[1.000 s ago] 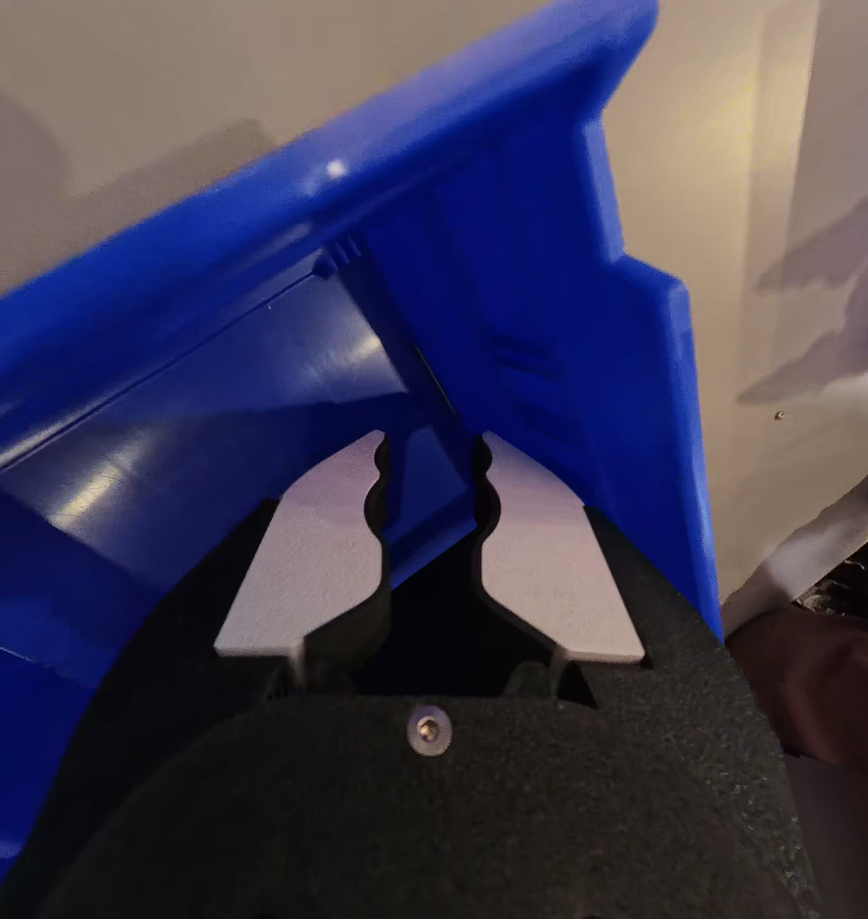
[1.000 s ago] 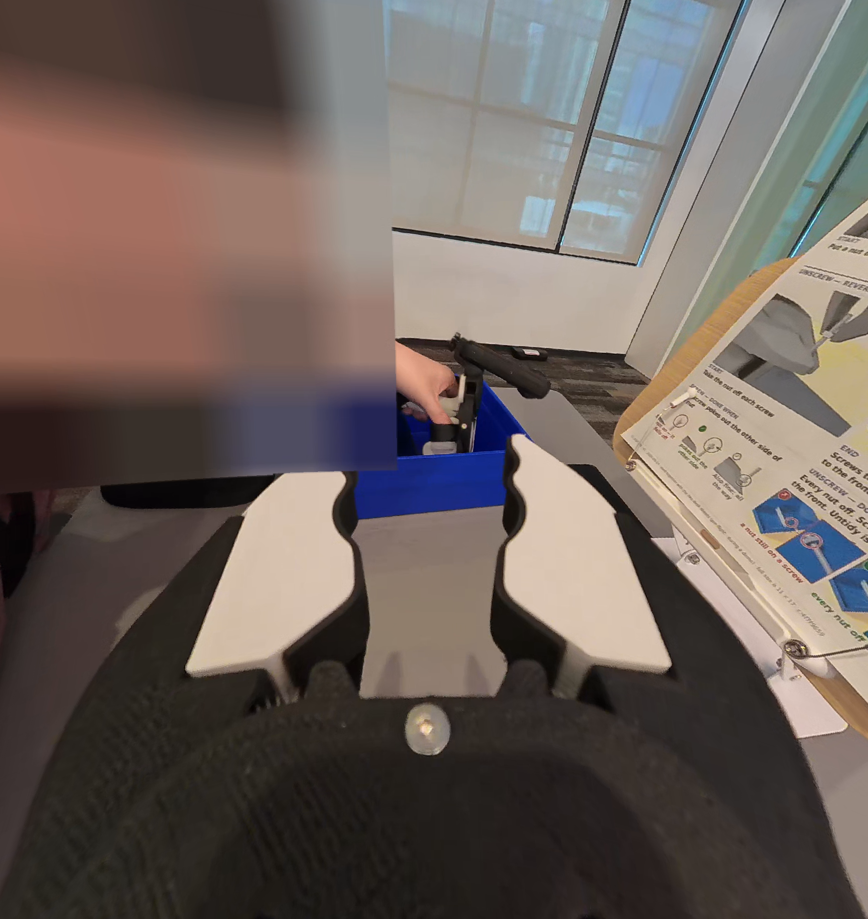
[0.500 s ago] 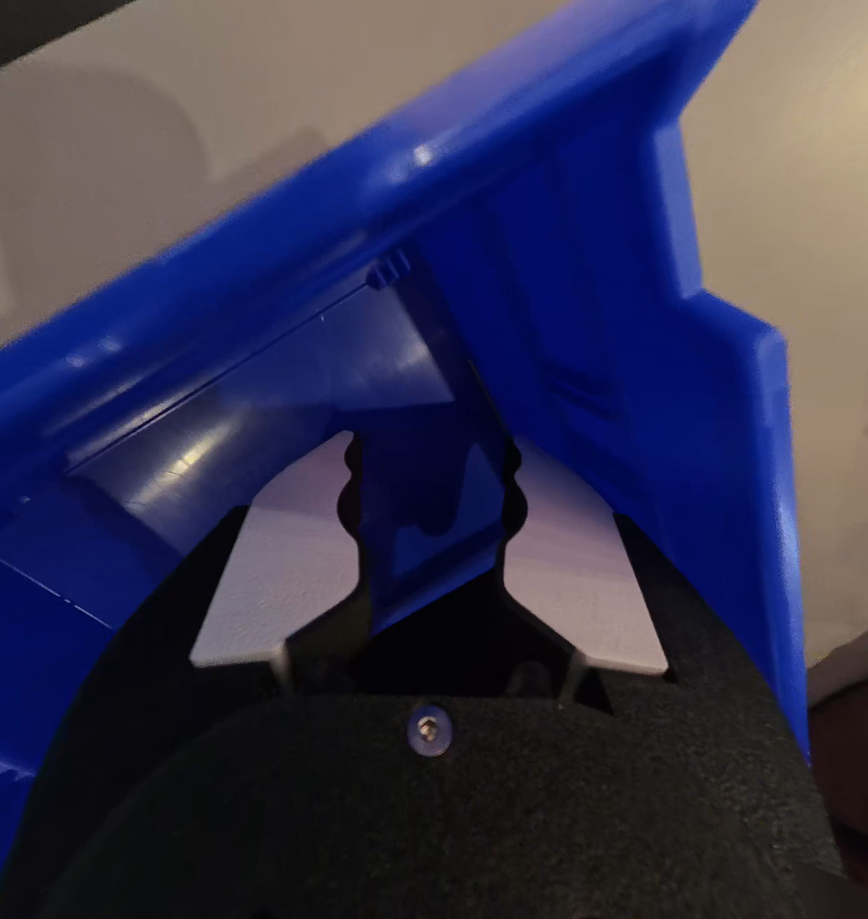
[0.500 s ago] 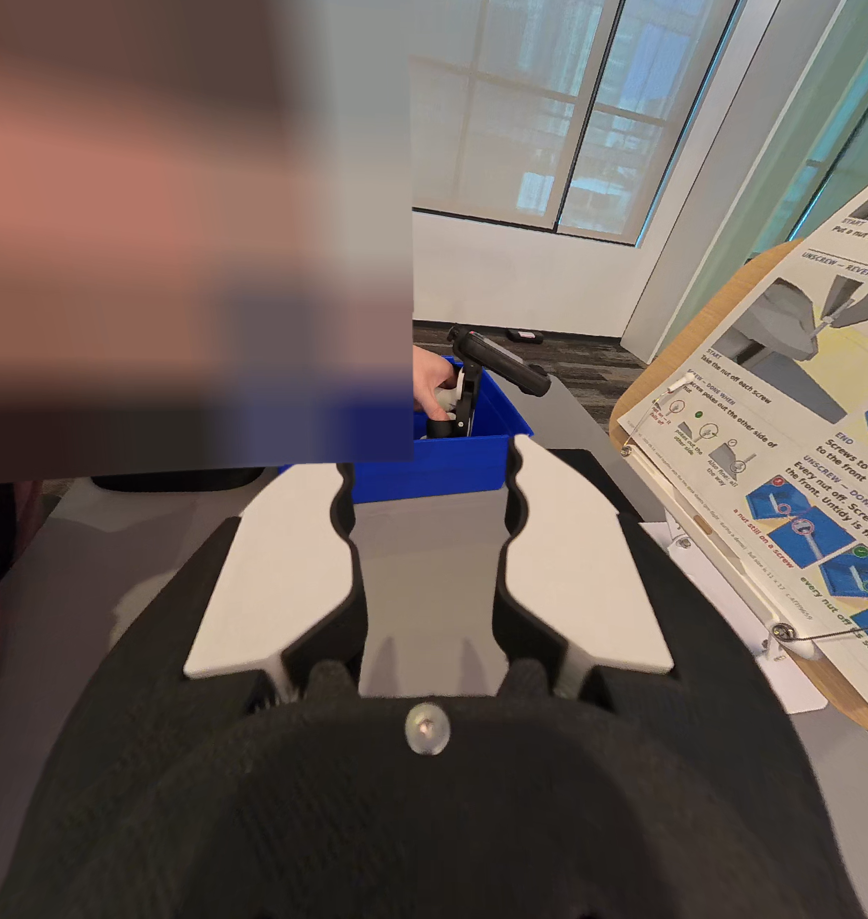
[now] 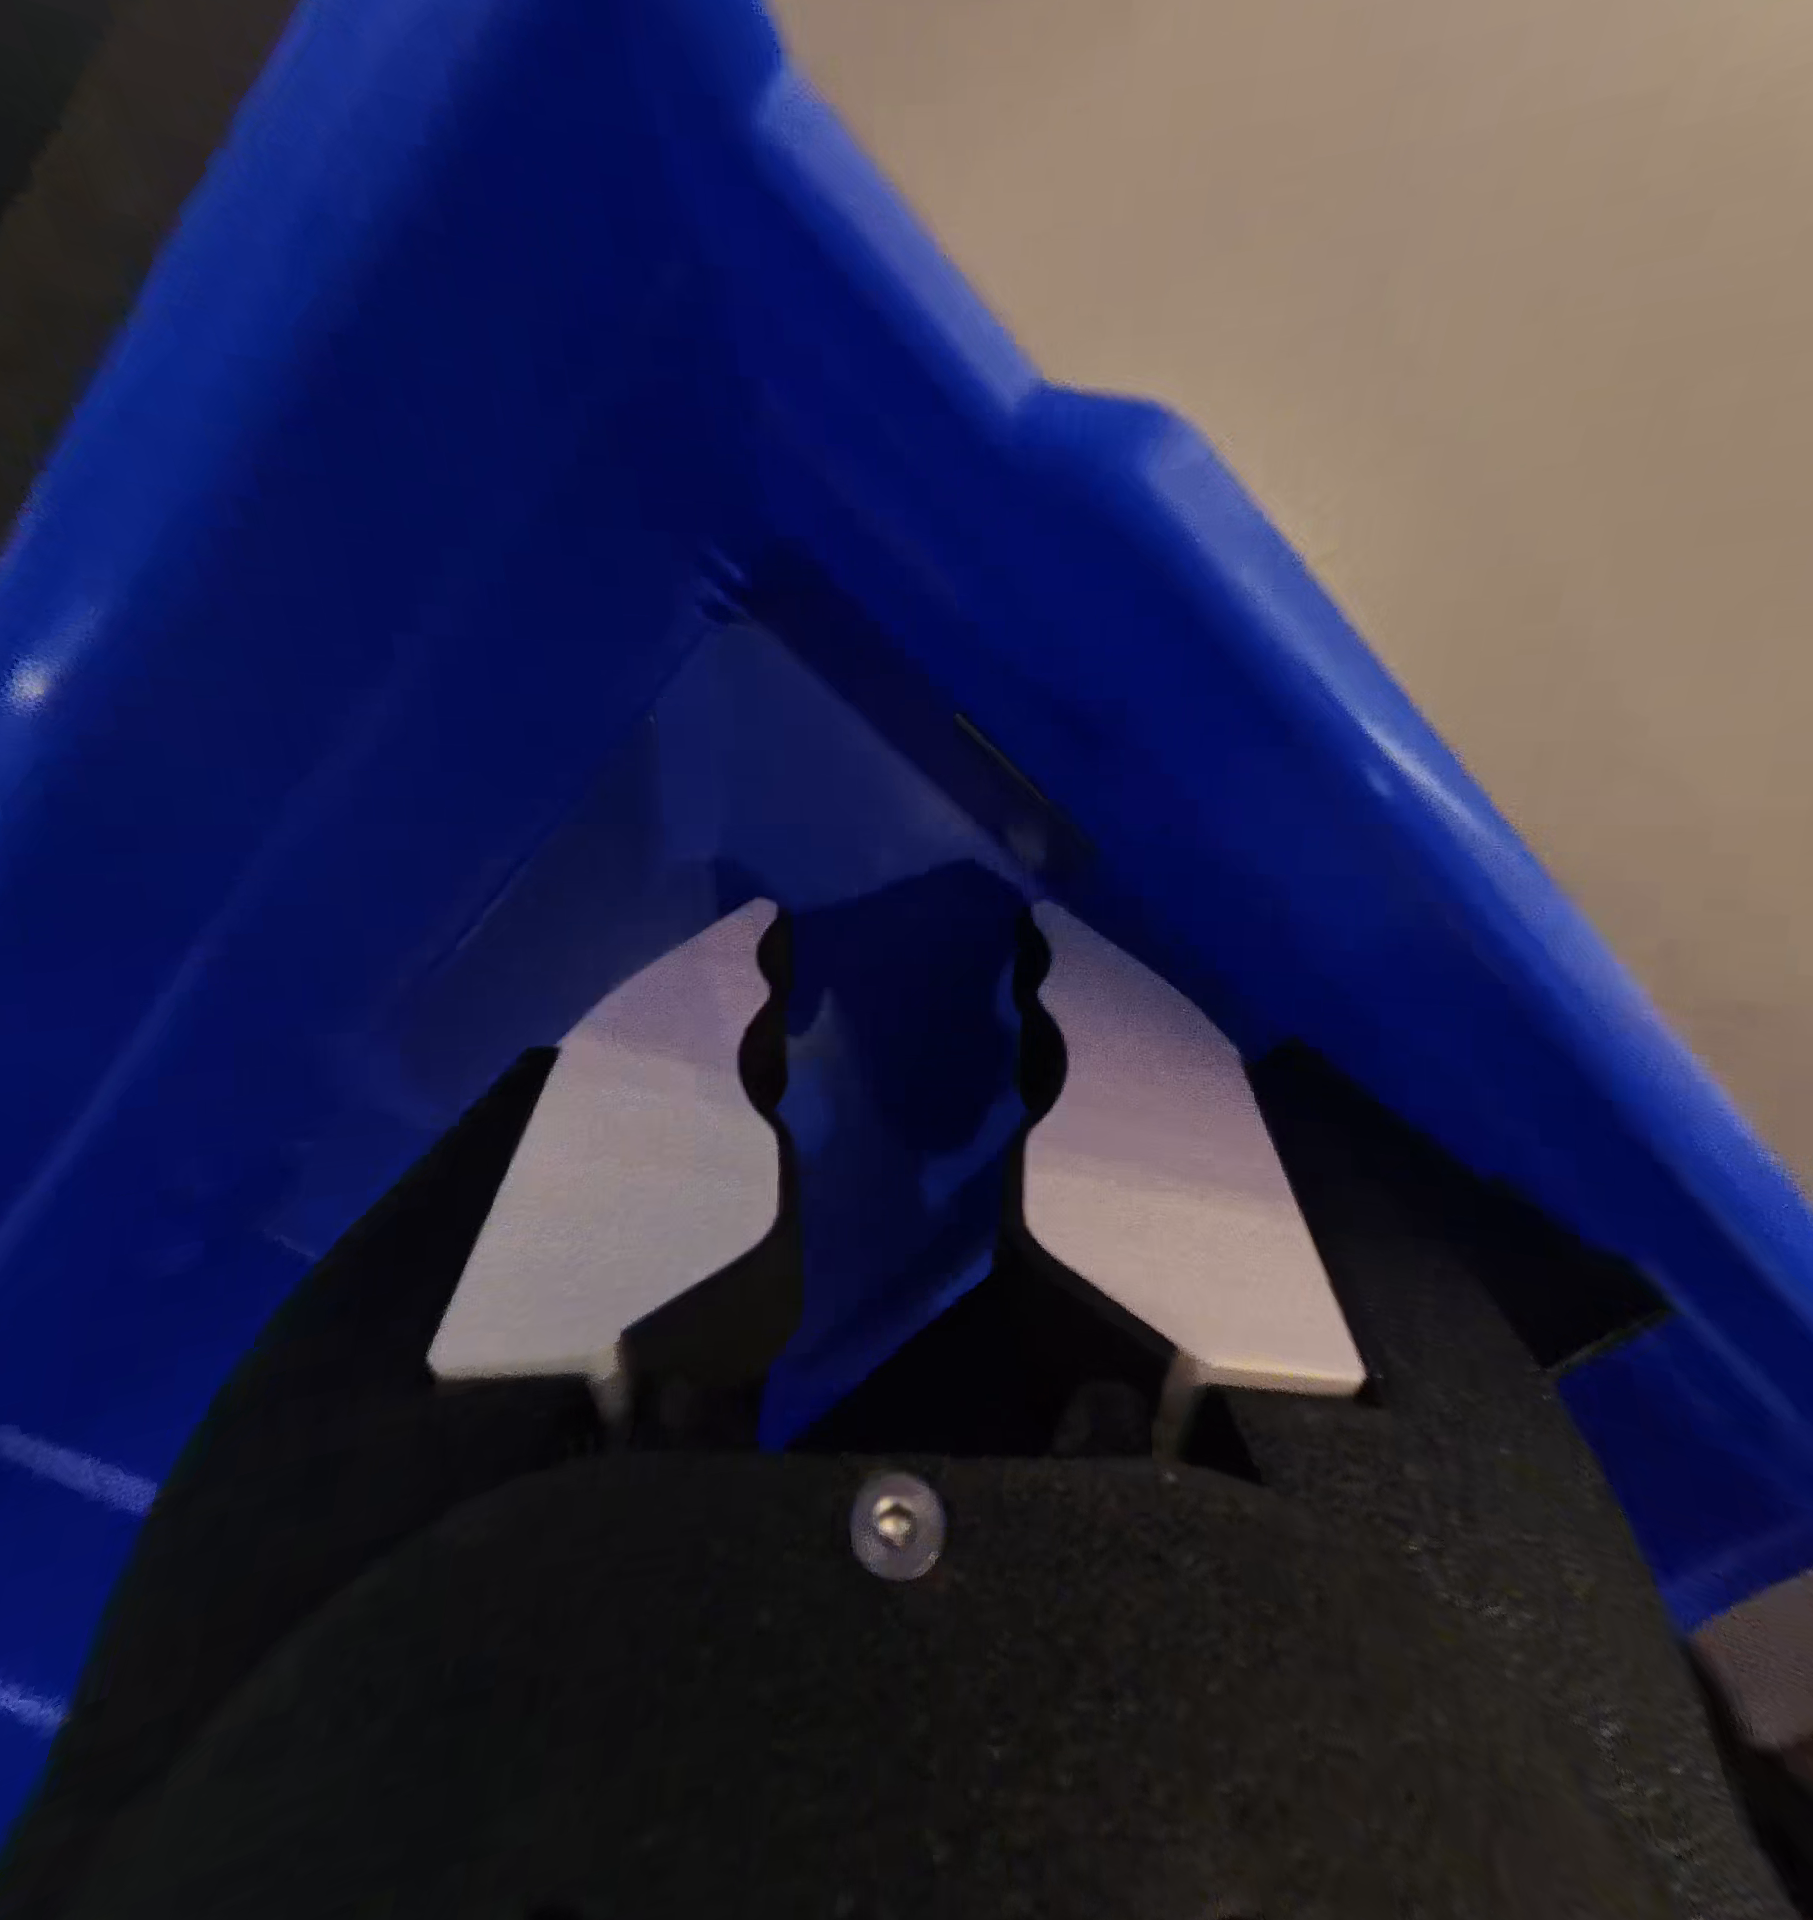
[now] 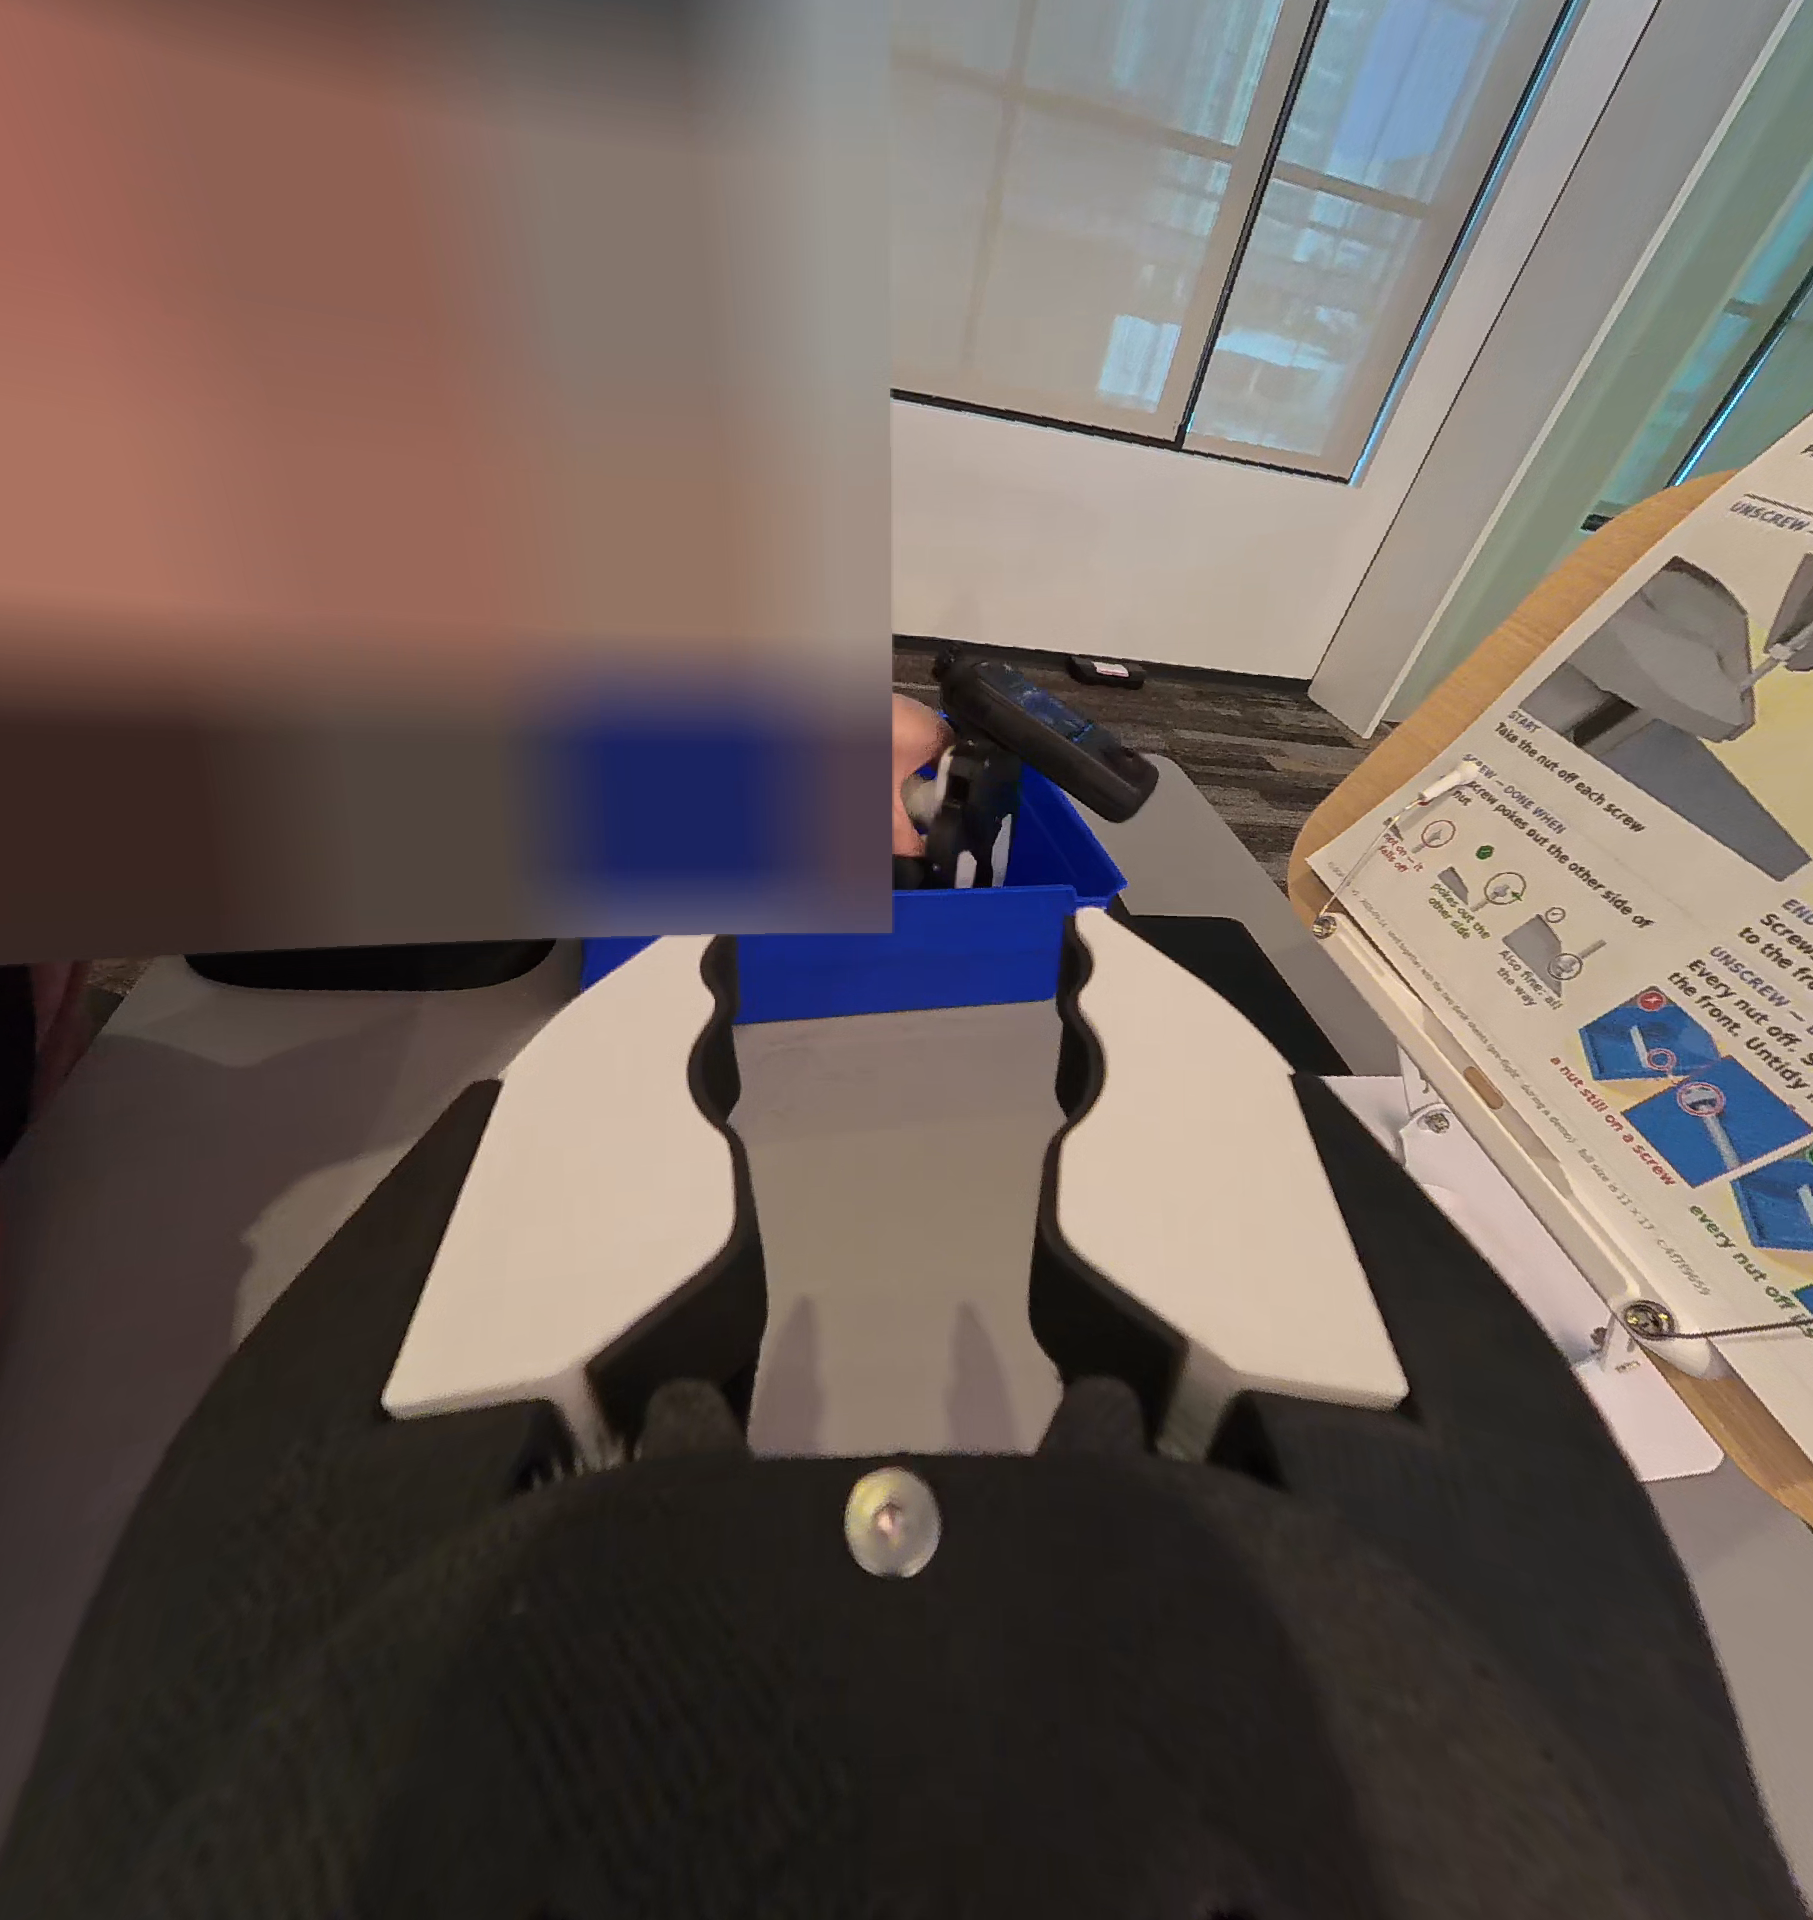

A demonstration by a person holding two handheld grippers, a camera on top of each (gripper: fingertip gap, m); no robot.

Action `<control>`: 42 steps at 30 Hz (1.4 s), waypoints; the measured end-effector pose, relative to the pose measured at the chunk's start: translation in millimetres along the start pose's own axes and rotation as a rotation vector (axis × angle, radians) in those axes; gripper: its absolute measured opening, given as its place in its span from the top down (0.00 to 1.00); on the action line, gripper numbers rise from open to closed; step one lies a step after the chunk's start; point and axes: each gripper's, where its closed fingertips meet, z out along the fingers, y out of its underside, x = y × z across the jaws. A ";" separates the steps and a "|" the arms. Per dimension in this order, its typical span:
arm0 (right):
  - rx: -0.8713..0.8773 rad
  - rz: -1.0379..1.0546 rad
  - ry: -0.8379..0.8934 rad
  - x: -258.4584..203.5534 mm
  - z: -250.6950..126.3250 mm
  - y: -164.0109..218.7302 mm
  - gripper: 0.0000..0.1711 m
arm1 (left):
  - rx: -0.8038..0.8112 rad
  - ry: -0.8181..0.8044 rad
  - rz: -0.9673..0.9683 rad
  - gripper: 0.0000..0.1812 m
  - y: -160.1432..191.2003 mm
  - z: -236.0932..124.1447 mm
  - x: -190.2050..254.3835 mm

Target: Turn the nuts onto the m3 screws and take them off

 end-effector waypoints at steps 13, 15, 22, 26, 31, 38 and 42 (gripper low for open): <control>-0.005 0.009 -0.006 2.6 0.4 4.8 0.65 | 0.163 0.162 0.542 0.66 -8.1 -8.8 21.7; -0.007 0.008 -0.010 1.7 0.5 5.0 0.65 | 0.190 0.170 0.569 0.67 -12.9 -8.6 25.7; -0.020 0.002 -0.013 0.3 0.9 6.6 0.65 | 0.183 0.174 0.615 0.68 -15.6 2.1 27.6; -0.022 0.000 -0.014 -0.2 0.9 6.3 0.65 | 0.196 0.192 0.595 0.68 -16.0 6.5 27.2; -0.038 0.004 -0.024 -1.4 2.7 9.9 0.65 | 0.202 0.181 0.626 0.70 -18.1 10.5 26.1; -0.053 0.004 -0.034 -3.2 4.5 12.9 0.65 | 0.221 0.188 0.696 0.69 -21.3 11.2 28.3; -0.057 0.008 -0.038 -3.3 4.2 13.9 0.65 | 0.252 0.214 0.712 0.68 -23.2 11.8 29.7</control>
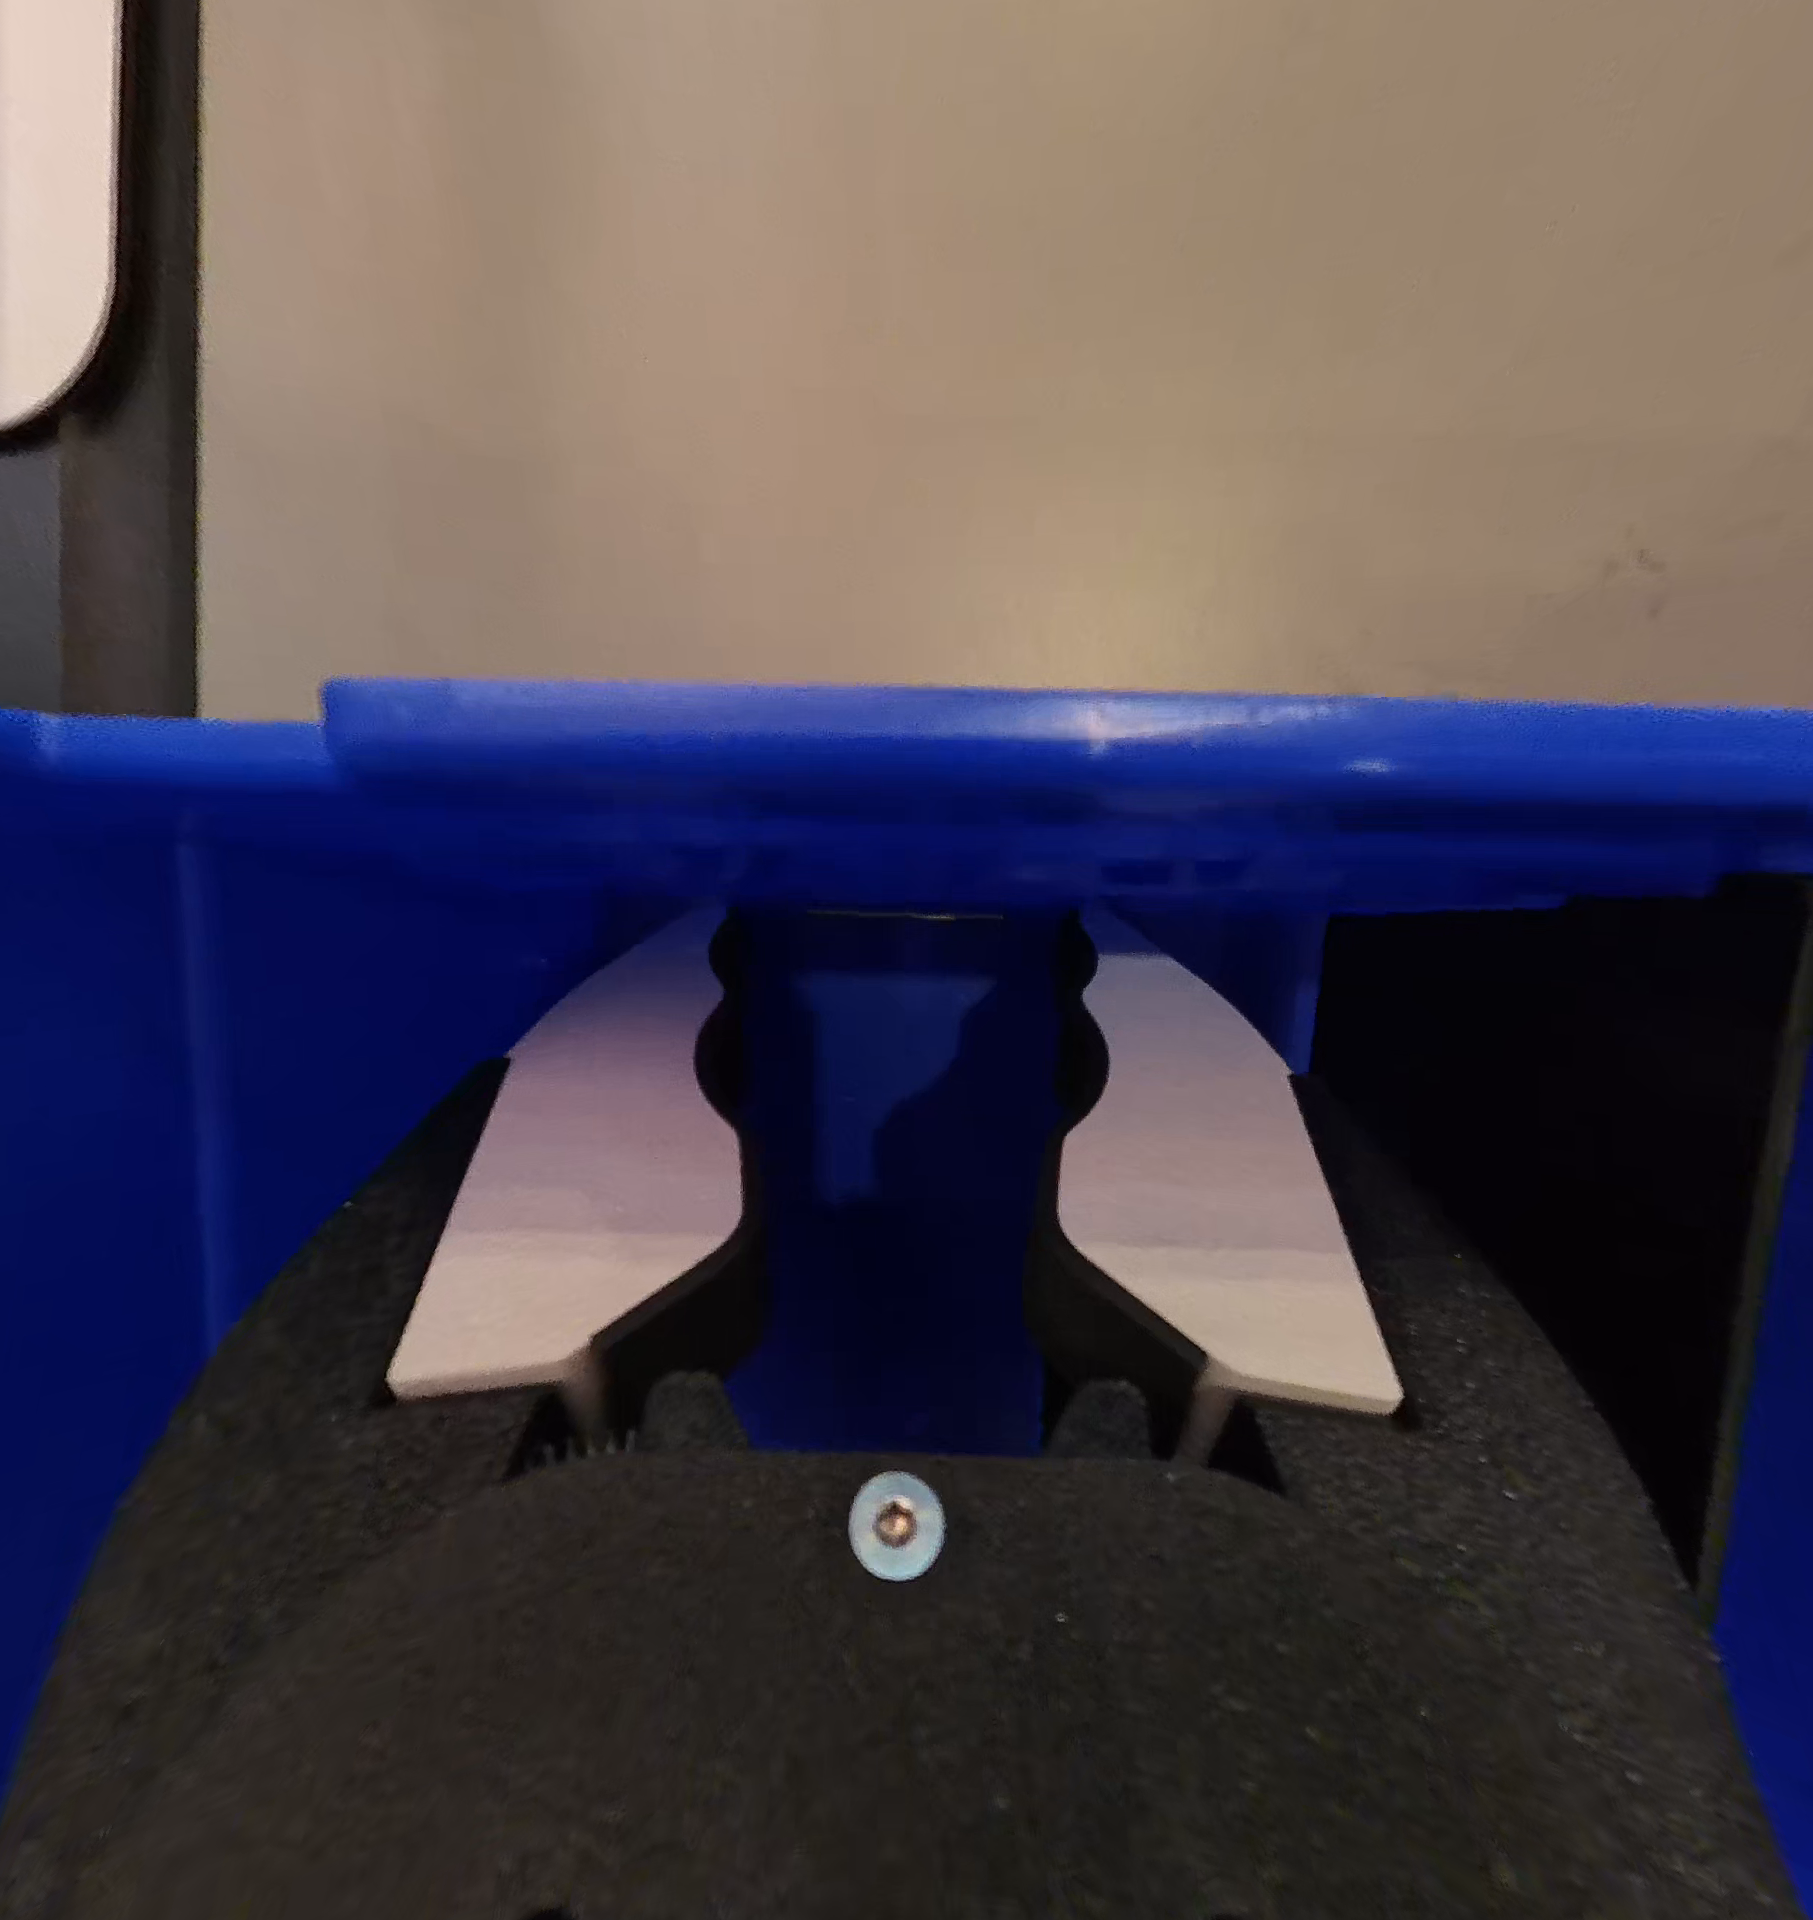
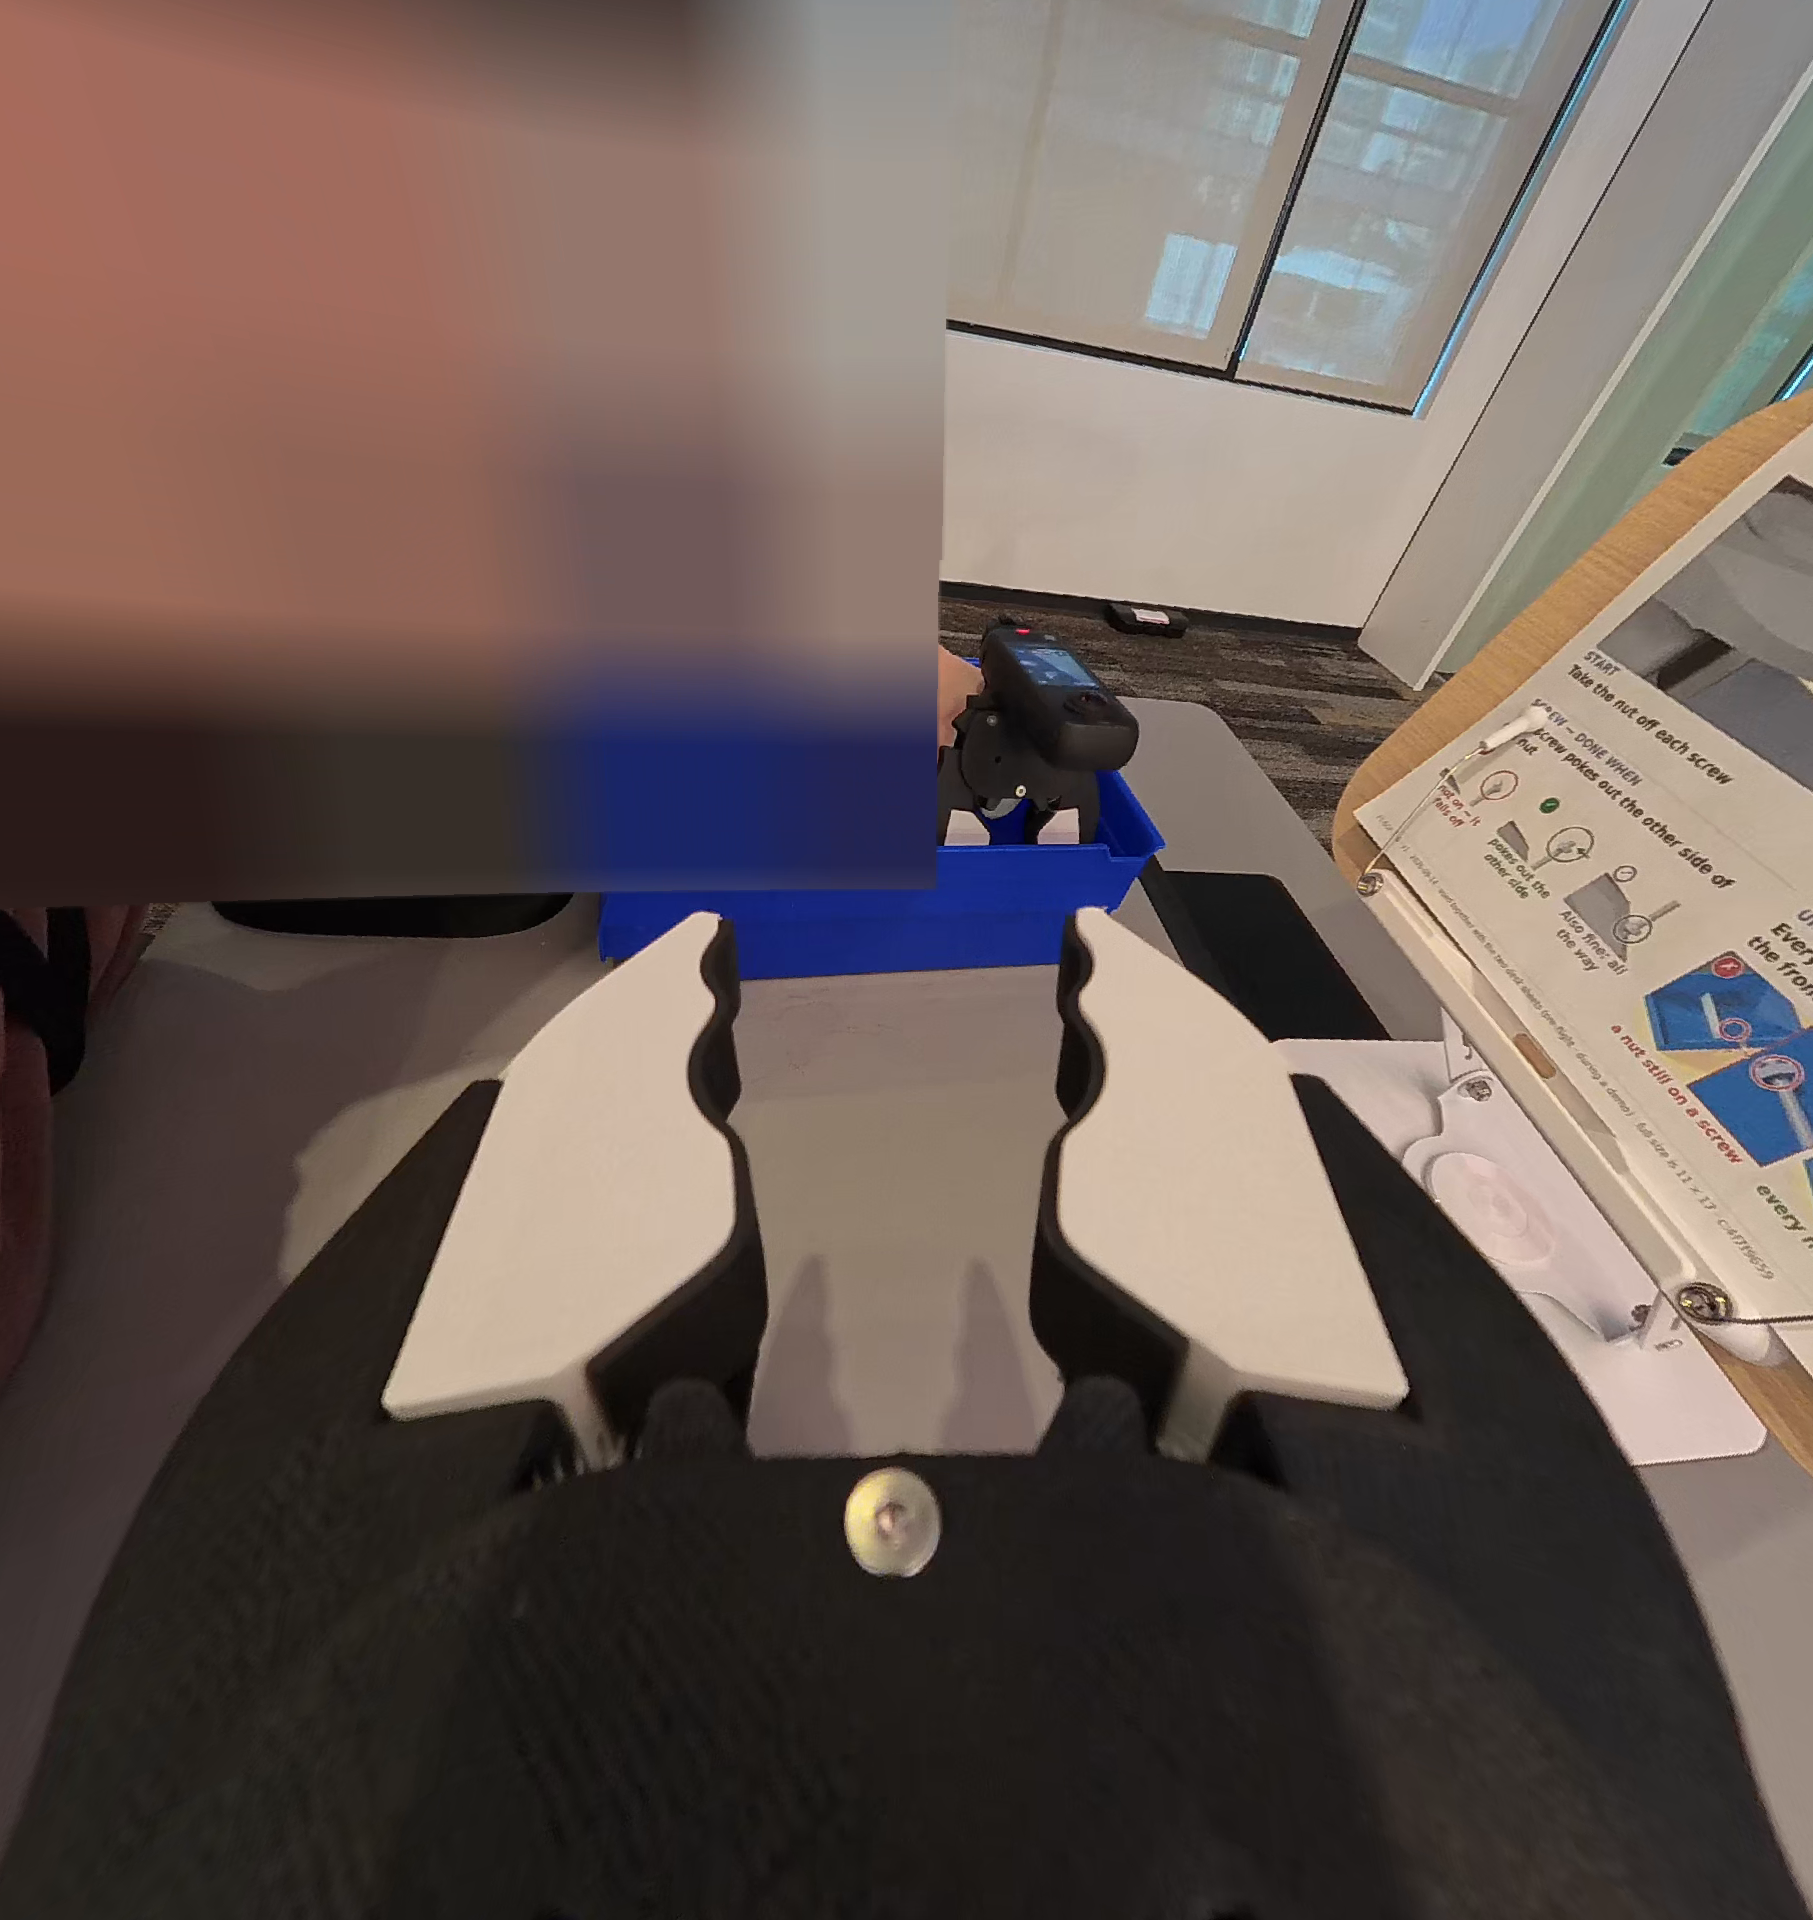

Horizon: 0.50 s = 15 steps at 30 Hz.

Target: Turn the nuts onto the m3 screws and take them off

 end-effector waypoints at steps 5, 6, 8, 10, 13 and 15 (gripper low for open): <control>0.000 0.005 -0.007 -0.6 0.3 0.3 0.65 | 0.020 0.021 0.027 0.68 -2.3 1.1 1.7; -0.003 0.006 -0.007 -0.5 0.6 0.9 0.65 | 0.019 0.023 0.026 0.68 -2.9 1.5 1.9; -0.006 0.007 -0.009 -0.7 1.3 1.7 0.65 | 0.018 0.023 0.027 0.68 -3.9 2.0 2.7; -0.010 0.007 -0.014 -1.4 2.1 2.7 0.65 | 0.019 0.024 0.029 0.69 -4.6 2.3 3.9; -0.021 0.007 -0.019 -2.2 3.2 4.7 0.65 | 0.017 0.025 0.032 0.70 -5.1 2.4 5.0; -0.024 0.007 -0.022 -2.9 3.5 5.1 0.65 | 0.019 0.026 0.036 0.71 -5.2 2.3 6.2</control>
